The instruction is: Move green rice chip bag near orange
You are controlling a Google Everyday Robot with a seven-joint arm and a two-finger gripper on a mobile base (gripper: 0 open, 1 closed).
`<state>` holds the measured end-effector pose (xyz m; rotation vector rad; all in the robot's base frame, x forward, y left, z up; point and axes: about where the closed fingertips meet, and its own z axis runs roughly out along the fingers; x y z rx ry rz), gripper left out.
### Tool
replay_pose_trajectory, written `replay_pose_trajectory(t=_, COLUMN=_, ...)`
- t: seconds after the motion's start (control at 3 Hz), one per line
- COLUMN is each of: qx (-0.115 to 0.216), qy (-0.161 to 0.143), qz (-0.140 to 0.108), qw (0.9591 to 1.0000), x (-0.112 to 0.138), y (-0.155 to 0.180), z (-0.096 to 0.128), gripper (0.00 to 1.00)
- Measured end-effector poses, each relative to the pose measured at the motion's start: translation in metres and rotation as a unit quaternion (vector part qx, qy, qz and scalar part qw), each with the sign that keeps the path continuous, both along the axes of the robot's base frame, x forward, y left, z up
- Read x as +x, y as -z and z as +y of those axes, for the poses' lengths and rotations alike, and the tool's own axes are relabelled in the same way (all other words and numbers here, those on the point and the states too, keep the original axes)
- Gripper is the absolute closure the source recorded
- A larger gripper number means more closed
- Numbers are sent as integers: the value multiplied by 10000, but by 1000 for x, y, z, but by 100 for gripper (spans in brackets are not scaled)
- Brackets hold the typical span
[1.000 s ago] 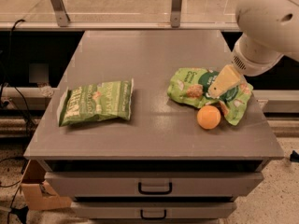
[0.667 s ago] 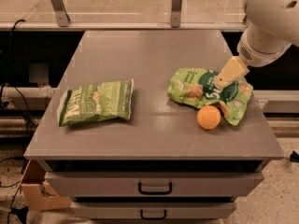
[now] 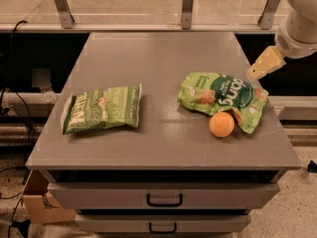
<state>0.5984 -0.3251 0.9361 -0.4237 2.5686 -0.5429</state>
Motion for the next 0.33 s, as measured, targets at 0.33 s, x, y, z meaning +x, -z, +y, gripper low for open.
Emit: replay_pose_trajectory(t=0.33, qx=140, qy=354, qz=-40, qw=9993, x=-3, y=-7, z=-33, gripper=0)
